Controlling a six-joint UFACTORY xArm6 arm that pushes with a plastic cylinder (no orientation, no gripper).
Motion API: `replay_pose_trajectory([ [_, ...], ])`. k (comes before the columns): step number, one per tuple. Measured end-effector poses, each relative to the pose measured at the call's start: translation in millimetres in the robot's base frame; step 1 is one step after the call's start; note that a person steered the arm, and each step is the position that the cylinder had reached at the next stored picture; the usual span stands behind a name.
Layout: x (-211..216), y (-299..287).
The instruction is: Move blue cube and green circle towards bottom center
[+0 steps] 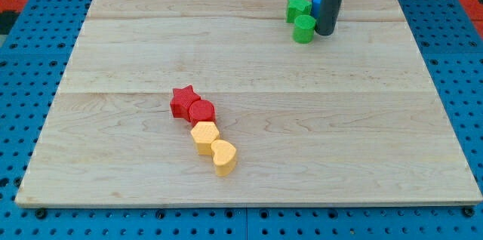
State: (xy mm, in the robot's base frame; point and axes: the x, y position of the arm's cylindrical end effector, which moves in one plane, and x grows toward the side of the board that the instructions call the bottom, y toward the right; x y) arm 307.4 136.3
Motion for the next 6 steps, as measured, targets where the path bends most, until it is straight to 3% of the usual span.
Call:
replay_pose_trajectory([
  [1, -19, 17],
  [2, -16, 73],
  [4, -88, 58],
  [5, -64, 1],
  [6, -9, -47],
])
